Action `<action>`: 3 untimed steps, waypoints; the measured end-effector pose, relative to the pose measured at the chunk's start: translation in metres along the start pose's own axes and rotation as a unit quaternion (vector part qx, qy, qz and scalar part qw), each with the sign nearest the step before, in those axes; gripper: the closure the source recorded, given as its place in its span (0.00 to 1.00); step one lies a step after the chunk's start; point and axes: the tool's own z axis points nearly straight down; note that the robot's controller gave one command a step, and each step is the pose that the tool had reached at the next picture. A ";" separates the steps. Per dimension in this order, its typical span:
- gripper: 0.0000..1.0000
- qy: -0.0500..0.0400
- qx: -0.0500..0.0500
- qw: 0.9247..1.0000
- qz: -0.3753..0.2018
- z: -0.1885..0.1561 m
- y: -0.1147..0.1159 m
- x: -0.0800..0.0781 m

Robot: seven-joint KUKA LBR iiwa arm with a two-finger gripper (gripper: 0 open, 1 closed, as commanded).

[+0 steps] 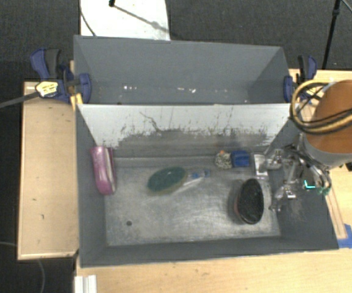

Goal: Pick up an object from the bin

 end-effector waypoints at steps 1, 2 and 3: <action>0.00 -0.007 0.001 0.999 0.031 0.066 0.030 0.016; 1.00 -0.011 0.002 1.000 0.029 0.062 0.028 0.014; 1.00 -0.008 0.001 0.998 -0.057 -0.185 0.094 0.018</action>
Offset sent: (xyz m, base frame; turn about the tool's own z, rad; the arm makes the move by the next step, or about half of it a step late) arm -0.0188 0.0302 -0.0666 0.0605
